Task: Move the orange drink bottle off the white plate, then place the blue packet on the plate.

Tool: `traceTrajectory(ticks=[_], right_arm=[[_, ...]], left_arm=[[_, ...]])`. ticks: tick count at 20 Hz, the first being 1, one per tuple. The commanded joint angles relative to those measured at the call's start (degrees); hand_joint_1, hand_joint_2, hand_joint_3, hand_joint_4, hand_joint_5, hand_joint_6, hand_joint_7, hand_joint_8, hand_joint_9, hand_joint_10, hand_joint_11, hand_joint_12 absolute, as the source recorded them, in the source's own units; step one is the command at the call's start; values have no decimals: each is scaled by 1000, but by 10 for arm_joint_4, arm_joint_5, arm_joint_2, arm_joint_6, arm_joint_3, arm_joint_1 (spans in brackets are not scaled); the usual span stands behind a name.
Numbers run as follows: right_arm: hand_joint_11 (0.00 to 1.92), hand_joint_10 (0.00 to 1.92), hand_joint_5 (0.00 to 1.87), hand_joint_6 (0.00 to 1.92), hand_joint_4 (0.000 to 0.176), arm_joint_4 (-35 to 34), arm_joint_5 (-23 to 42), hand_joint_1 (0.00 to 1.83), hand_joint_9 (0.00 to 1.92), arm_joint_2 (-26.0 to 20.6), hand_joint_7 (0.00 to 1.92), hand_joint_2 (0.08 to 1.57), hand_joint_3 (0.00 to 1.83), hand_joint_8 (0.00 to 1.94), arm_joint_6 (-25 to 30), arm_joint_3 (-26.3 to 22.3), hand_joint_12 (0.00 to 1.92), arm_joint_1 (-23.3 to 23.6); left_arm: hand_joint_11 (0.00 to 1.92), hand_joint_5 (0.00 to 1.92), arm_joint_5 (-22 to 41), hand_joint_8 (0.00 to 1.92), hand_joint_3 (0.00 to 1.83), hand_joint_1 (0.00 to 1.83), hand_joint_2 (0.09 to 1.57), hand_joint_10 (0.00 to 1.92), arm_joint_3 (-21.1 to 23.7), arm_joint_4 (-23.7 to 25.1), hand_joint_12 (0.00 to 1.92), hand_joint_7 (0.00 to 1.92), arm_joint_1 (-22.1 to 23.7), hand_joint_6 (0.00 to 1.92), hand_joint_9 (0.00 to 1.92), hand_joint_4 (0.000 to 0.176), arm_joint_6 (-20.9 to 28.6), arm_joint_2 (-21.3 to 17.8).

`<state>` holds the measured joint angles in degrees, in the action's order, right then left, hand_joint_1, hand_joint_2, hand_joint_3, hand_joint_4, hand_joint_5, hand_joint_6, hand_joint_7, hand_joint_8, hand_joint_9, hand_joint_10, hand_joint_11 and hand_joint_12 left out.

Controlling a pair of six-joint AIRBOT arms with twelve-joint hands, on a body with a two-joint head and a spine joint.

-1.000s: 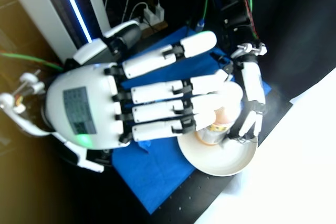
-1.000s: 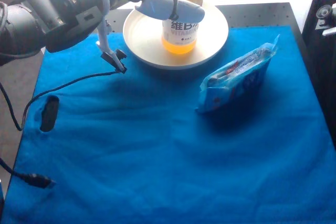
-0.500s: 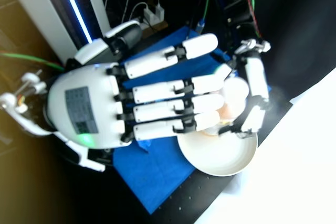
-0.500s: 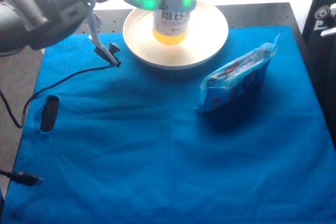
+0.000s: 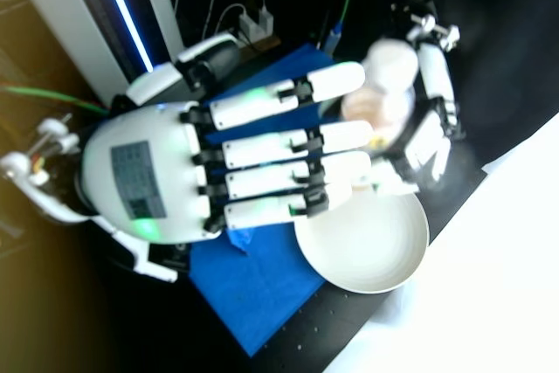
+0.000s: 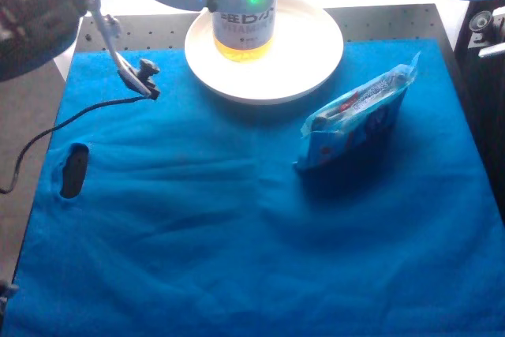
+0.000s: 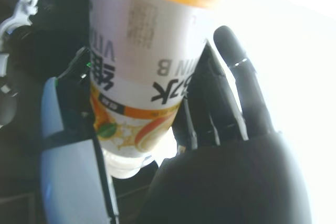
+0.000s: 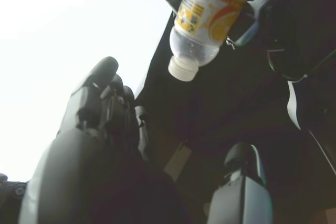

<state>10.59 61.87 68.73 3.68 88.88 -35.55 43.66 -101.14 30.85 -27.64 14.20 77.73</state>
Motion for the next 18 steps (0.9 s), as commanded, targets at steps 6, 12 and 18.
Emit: traceTrajectory(ticks=[6, 12, 18], right_arm=[[0, 1, 61, 0, 118, -26, 62, 447, 143, -1, 146, 819, 0, 5, 5, 0, 757, 9], [0, 8, 73, 1, 137, -26, 62, 477, 171, -1, 187, 851, 1, 2, 5, -1, 782, 9], [0, 2, 78, 0, 142, -26, 62, 454, 124, -1, 196, 810, 0, 1, 5, -1, 547, 9]], left_arm=[[431, 938, 136, 1369, 0, 1195, 1177, 136, 84, -42, 1133, 800, -21, 936, 963, 0, 3, -85], [424, 901, 175, 1155, 2, 1189, 1174, 84, 140, -44, 1136, 830, -62, 1174, 971, 7, -12, -131], [348, 936, 197, 1175, 1, 1194, 1168, 38, 161, -57, 999, 815, -102, 1126, 953, 0, -22, -137]])
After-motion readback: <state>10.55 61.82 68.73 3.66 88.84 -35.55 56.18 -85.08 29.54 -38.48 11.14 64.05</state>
